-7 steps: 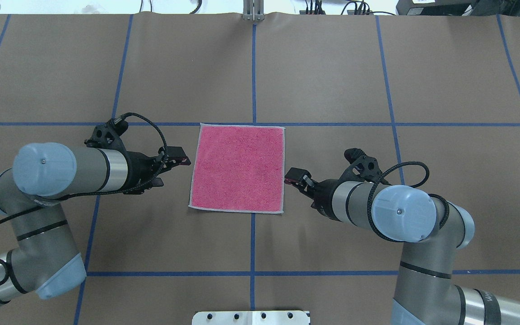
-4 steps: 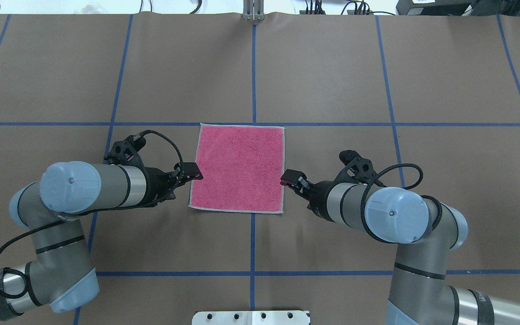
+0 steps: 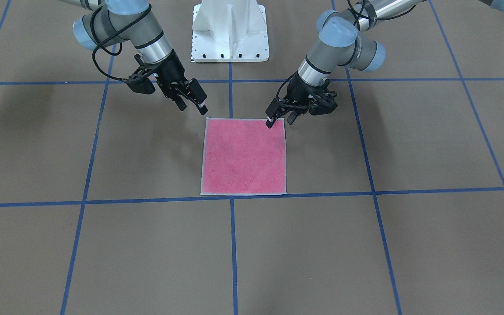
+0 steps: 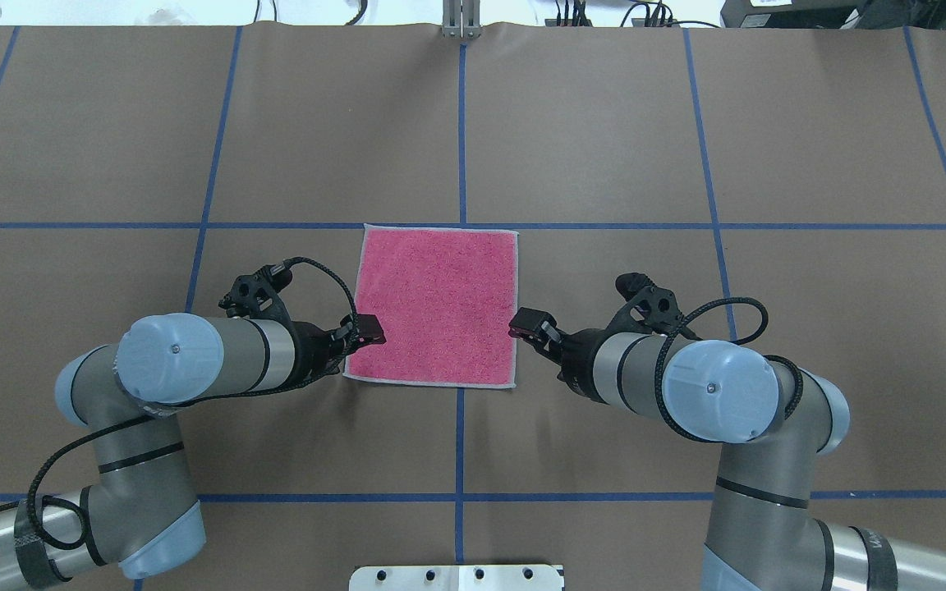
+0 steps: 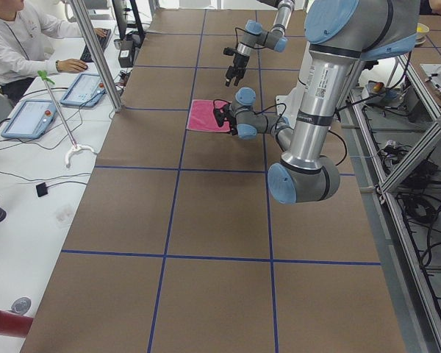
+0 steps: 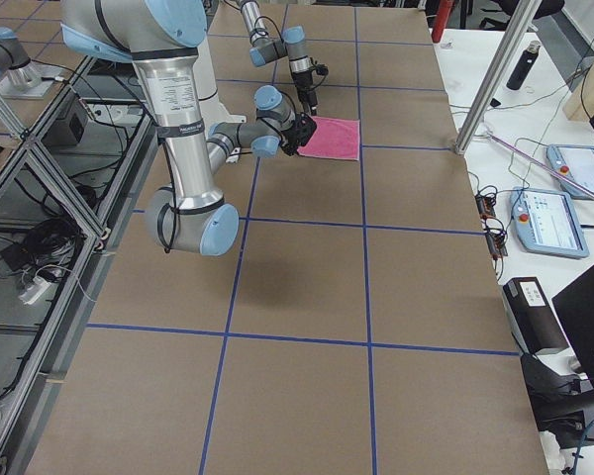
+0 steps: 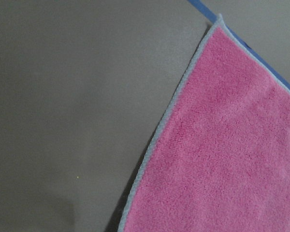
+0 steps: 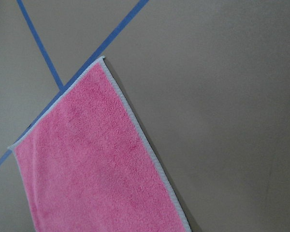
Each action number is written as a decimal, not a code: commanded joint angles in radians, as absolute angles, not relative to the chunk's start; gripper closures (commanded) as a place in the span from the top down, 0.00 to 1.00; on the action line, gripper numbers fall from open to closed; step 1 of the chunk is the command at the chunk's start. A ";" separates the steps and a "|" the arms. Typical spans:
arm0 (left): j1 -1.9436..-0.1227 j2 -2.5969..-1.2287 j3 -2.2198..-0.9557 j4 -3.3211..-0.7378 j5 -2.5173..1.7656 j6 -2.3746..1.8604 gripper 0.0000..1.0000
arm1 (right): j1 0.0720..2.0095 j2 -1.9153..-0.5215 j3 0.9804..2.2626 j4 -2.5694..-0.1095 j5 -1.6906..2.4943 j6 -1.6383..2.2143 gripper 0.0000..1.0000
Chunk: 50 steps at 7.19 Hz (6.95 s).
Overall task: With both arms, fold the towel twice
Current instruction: 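Lower both grippers and pinch the towel's two nearest corners, then lift the near edge with both grippers and fold it away from the robot, then lay the folded edge down on the far edge and open both grippers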
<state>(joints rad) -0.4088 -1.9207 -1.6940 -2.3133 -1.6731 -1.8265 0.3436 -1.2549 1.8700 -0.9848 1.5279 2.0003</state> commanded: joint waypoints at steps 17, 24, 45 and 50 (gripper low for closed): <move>-0.391 -1.907 -1.707 -2.313 -1.672 -1.829 0.00 | 0.275 -1.089 1.701 -1.141 1.496 2.149 0.81; -0.391 -1.907 -1.707 -2.313 -1.672 -1.829 0.00 | 0.278 -1.106 1.717 -1.141 1.485 2.154 0.23; -0.518 -1.928 -1.735 -2.299 -1.792 -1.871 0.00 | 0.405 -1.063 1.729 -1.147 1.480 2.128 0.00; -0.528 -1.968 -1.668 -2.299 -1.790 -1.871 0.00 | 0.414 -1.062 1.701 -1.144 1.480 2.117 0.00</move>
